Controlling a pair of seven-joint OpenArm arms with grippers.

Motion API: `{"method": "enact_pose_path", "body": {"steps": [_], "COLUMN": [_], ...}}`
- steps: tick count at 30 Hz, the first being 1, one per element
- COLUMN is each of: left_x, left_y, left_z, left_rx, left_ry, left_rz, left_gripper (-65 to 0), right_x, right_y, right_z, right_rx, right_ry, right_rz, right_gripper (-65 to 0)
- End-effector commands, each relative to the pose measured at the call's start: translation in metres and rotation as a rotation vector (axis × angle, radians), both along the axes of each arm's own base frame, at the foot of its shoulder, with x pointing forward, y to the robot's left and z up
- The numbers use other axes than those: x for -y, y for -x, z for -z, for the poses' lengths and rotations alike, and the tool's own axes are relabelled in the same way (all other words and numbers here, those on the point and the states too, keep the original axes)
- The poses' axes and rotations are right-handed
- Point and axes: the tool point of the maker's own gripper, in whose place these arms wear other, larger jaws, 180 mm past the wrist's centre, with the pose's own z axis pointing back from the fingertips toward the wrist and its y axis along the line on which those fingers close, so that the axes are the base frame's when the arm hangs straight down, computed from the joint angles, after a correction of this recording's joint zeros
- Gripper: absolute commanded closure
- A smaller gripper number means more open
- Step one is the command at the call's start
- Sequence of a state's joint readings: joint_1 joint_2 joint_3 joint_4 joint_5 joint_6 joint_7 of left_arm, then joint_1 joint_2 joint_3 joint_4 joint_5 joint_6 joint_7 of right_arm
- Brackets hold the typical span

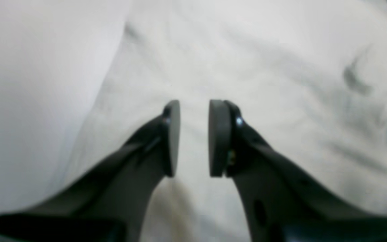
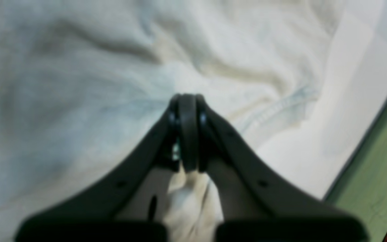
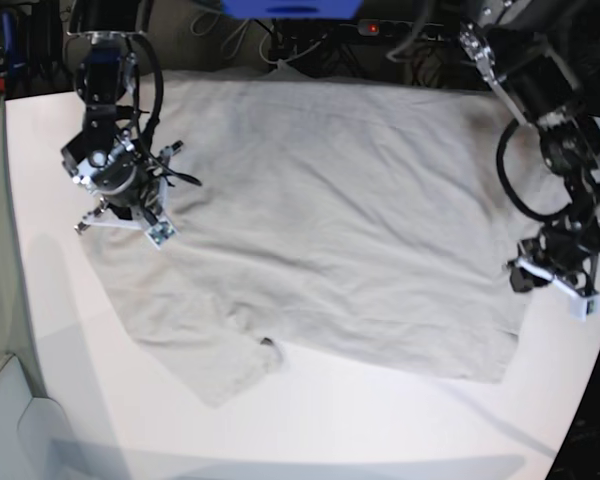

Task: Layout the t-shirt on the table in an organized manner, then fold the t-shirt properly
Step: 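Grasp the shirt edge with the left gripper and drag it outward, then drag the shirt corner with the right gripper away from the left gripper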

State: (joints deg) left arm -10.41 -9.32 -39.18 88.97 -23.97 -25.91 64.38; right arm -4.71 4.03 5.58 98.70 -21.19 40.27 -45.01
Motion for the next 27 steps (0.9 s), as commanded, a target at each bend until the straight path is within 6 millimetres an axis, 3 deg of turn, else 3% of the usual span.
{"method": "enact_pose_path", "body": {"steps": [1, 7, 13, 18, 23, 27], "left_x": [-0.002, -0.007, -0.029, -0.034, -0.023, -0.006], "left_y": [0.0, 0.06, 0.097, 0.115, 0.122, 0.13], "left_z": [-0.015, 0.033, 0.039, 0.039, 0.045, 0.052], "left_rx": [0.055, -0.091, -0.123, -0.133, -0.134, -0.134], "left_ry": [-0.02, -0.038, -0.043, -0.054, -0.003, 0.069], "left_rz": [0.007, 0.001, -0.096, -0.127, -0.128, -0.114], "left_gripper": [-14.8, -14.8, -14.8, -14.8, -14.8, -14.8], "right_x": [0.001, 0.001, 0.008, 0.018, 0.043, 0.049], "right_y": [-0.01, -0.019, -0.041, -0.072, -0.122, -0.158], "right_z": [-0.011, 0.007, 0.039, 0.06, 0.046, 0.02], "right_rx": [0.044, -0.006, -0.095, -0.132, -0.092, -0.009], "right_ry": [-0.004, -0.022, -0.052, -0.128, -0.227, -0.272], "right_rz": [0.0, 0.008, 0.021, 0.042, 0.115, 0.106], "right_gripper": [0.0, 0.0, 0.0, 0.0, 0.0, 0.0]}}
